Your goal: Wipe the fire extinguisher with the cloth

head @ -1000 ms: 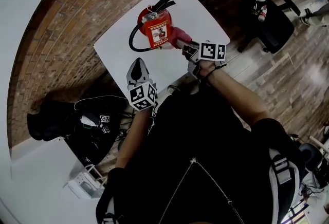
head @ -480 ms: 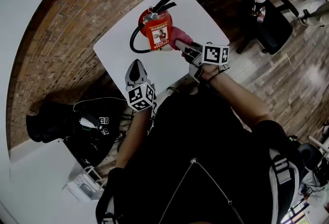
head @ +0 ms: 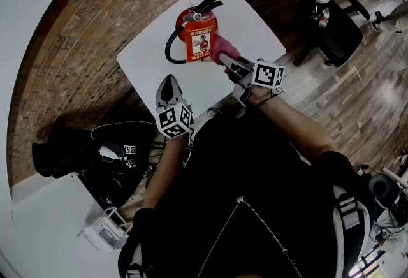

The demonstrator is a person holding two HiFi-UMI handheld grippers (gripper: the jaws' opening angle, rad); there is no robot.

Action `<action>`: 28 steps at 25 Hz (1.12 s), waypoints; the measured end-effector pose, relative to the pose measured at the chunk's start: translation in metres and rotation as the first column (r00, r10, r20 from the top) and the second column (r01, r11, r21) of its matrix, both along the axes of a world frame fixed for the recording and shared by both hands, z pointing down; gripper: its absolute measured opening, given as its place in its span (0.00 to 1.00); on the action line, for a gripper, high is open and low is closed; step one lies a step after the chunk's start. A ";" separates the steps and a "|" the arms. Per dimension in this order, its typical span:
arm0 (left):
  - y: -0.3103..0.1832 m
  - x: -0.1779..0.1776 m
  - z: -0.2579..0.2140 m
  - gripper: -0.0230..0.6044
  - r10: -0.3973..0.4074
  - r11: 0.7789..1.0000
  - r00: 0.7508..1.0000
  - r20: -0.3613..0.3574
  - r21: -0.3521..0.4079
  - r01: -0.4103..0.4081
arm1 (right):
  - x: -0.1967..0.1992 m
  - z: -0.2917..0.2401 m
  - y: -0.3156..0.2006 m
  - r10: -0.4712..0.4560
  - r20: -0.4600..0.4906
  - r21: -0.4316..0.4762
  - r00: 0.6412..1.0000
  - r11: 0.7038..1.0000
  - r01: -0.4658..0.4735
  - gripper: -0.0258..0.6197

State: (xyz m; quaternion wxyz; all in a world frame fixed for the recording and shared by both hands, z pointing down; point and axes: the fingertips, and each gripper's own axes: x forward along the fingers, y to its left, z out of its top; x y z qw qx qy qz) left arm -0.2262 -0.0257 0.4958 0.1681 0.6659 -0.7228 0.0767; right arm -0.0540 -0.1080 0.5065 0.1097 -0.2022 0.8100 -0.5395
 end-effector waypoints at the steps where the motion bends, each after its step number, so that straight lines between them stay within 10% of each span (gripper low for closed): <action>1: 0.001 -0.001 0.000 0.04 0.002 1.000 1.000 -0.001 -0.001 -0.002 | -0.002 0.004 0.004 0.010 -0.002 -0.005 1.000 1.000 -0.010 0.22; 28: 0.017 -0.052 0.014 0.04 0.135 0.990 0.991 -0.019 0.037 -0.134 | -0.022 0.074 0.003 0.314 -0.082 -0.141 0.946 0.936 -0.323 0.22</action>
